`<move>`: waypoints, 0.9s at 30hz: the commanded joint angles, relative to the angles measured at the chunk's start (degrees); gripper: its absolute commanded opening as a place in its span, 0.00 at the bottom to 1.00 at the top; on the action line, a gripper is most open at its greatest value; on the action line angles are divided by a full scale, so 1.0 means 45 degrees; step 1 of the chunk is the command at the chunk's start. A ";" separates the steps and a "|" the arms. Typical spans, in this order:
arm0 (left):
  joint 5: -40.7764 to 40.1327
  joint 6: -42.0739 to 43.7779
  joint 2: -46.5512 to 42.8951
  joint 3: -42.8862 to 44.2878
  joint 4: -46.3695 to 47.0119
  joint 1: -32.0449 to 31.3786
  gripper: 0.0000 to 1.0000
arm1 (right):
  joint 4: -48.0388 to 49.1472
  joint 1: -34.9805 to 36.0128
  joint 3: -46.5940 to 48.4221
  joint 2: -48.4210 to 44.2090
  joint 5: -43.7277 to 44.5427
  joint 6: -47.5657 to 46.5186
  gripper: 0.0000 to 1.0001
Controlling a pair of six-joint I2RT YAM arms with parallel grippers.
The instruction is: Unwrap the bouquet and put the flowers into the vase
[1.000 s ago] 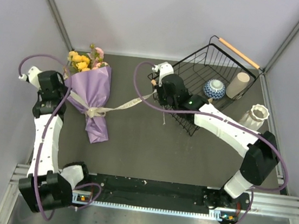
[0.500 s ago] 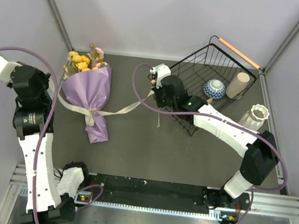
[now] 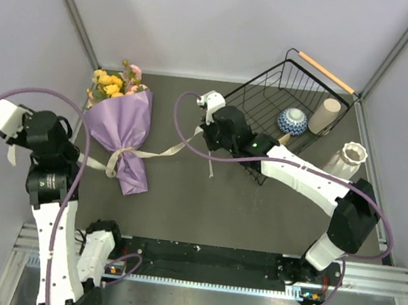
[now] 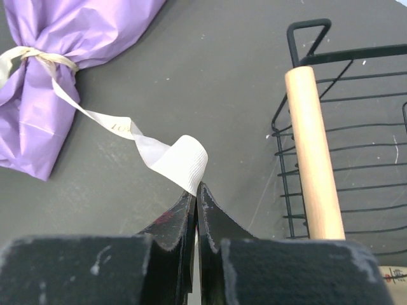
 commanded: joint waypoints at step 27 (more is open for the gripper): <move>0.6614 -0.1265 0.0314 -0.6772 0.0048 -0.0332 0.87 | -0.0186 0.1791 0.2955 0.2622 -0.0869 -0.0099 0.67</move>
